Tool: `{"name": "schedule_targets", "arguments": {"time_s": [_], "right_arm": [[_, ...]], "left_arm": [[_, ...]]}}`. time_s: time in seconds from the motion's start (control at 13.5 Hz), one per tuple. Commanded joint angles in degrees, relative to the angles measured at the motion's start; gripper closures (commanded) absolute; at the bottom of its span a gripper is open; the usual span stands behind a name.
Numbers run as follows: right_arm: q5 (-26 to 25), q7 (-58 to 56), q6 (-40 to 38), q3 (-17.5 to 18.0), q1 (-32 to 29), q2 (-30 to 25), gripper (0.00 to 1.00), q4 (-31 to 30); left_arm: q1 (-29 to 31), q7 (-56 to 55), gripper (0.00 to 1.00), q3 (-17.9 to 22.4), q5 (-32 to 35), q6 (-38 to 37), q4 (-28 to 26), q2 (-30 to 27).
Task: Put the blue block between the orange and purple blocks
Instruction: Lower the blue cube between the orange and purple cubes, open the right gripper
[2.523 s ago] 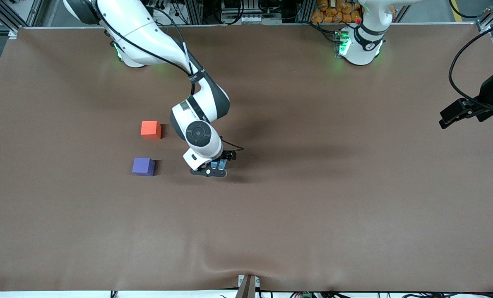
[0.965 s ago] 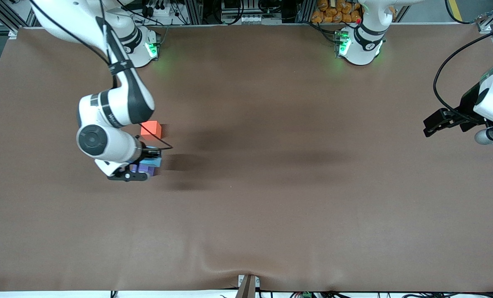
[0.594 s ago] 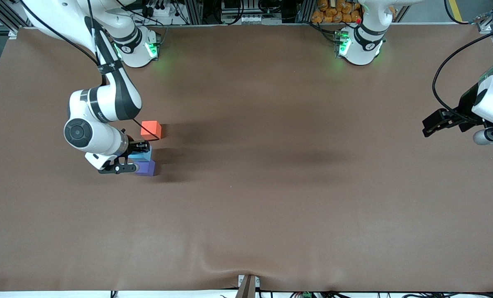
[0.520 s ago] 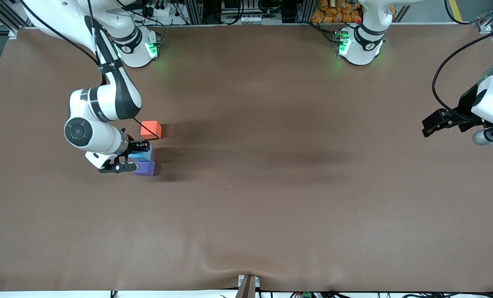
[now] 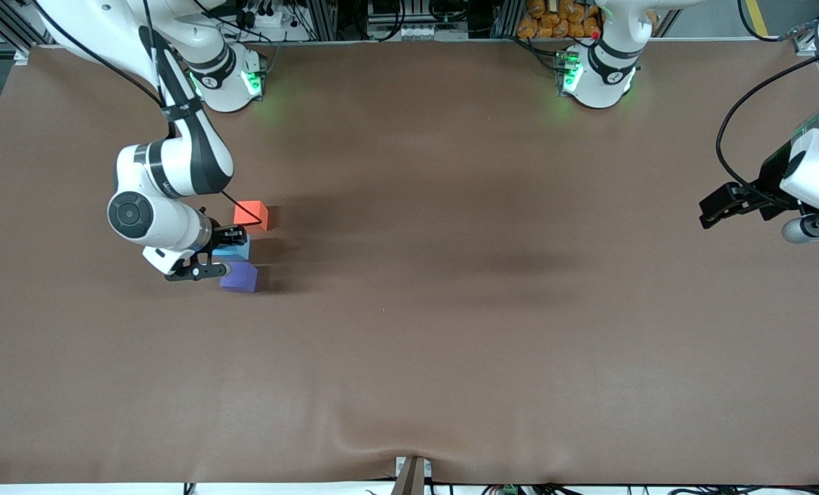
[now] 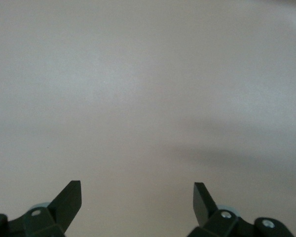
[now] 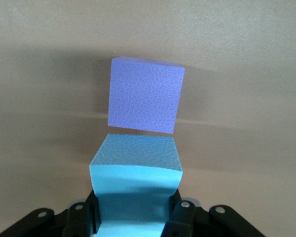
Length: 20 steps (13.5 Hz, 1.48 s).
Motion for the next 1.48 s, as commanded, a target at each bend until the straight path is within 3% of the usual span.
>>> {"name": "schedule_targets", "arguments": {"time_s": [0.0,0.22,1.26,1.34,1.41], "right_arm": [[-0.58,-0.68,3.13,0.89,-0.79,-2.55,0.55,-4.21],[-0.58,-0.68,7.88,0.97,-0.53,-2.02,0.55,-6.76],[-0.58,-0.15,16.05,0.98,0.18,3.34,0.55,-8.09],[-0.49,0.02,16.58,0.98,0.26,3.69,0.54,-8.35],[-0.49,0.11,16.76,0.98,0.44,3.78,0.42,-8.35]], "left_arm": [[-0.02,0.69,0.0,-0.03,-0.61,0.47,-0.2,-0.1],[-0.02,0.69,0.0,-0.12,-0.69,0.47,-0.2,-0.1],[0.33,0.6,0.0,-0.64,-0.69,0.56,-0.11,0.17],[0.5,0.6,0.0,-0.64,-0.69,0.56,-0.03,0.17],[0.59,0.6,0.0,-0.64,-0.69,0.56,-0.02,0.17]]}}
